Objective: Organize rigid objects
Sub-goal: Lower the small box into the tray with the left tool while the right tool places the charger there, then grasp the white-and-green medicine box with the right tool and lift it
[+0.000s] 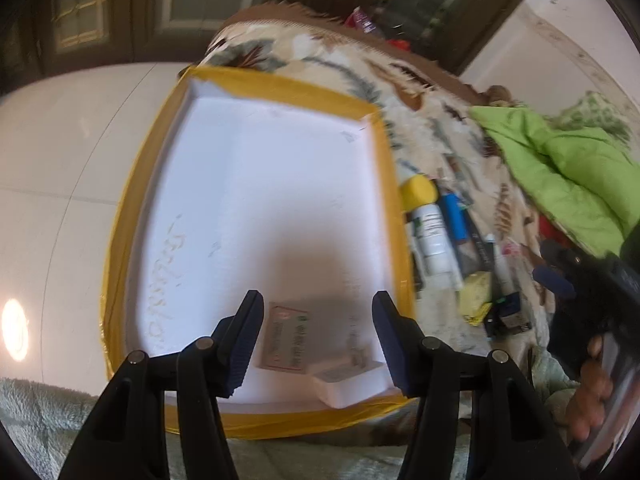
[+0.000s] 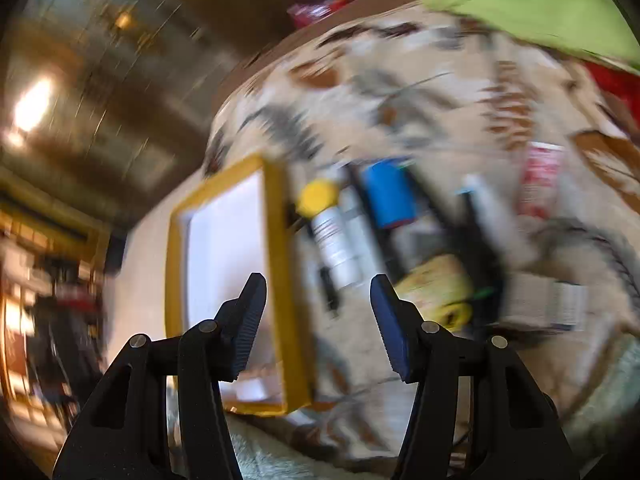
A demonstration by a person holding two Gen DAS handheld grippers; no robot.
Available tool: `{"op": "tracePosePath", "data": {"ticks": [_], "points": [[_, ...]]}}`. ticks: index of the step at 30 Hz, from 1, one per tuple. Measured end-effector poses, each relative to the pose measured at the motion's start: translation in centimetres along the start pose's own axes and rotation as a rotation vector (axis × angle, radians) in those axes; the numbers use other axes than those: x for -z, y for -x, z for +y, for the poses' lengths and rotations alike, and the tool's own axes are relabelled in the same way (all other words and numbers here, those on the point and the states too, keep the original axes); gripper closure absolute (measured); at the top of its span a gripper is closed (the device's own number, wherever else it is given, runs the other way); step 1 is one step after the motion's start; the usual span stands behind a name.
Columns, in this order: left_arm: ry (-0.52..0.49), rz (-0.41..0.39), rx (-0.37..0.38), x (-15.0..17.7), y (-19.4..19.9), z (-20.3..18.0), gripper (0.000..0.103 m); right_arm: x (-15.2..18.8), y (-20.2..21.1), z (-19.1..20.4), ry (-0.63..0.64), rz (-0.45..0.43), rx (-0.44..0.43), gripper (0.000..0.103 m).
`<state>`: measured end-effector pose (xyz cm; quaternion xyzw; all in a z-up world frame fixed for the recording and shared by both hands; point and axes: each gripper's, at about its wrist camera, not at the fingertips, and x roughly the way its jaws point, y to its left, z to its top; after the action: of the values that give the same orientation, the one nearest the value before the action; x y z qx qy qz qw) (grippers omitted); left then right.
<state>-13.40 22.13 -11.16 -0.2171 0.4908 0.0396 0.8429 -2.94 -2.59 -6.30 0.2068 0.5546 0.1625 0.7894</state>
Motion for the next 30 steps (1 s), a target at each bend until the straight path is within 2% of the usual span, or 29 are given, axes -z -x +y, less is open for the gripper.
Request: {"op": "tracePosePath", "data": {"ticks": [4, 8, 10, 15, 20, 25, 26, 30], "points": [[-0.048, -0.028, 0.034, 0.3, 0.5, -1.4, 0.046, -0.8, 1.7, -2.4, -0.034, -0.034, 0.108, 0.048], [-0.089, -0.047, 0.038, 0.5, 0.8, -2.3, 0.046, -1.0, 2.6, -5.0, -0.03, -0.017, 0.291, 0.048], [-0.105, -0.054, 0.032, 0.6, 0.9, -2.5, 0.046, -1.1, 2.5, -6.9, -0.074, 0.018, 0.343, 0.048], [-0.12, -0.053, 0.027, 0.7, 0.8, -2.7, 0.046, -1.1, 2.5, -11.4, -0.256, 0.044, 0.366, 0.048], [-0.127, -0.052, 0.025, 0.9, 0.7, -2.8, 0.046, -0.5, 2.7, -12.2, -0.287, 0.064, 0.404, 0.048], [-0.134, -0.05, 0.024, 1.0, 0.6, -2.9, 0.046, 0.0, 1.8, -14.6, -0.388, 0.105, 0.447, 0.048], [-0.136, -0.049, 0.024, 1.0, 0.6, -2.9, 0.046, 0.2, 1.6, -15.3, -0.421, 0.124, 0.43, 0.048], [-0.148, -0.048, 0.018, 1.1, 0.6, -3.1, 0.046, 0.8, 0.8, -14.8, -0.445, 0.155, 0.269, 0.048]]}}
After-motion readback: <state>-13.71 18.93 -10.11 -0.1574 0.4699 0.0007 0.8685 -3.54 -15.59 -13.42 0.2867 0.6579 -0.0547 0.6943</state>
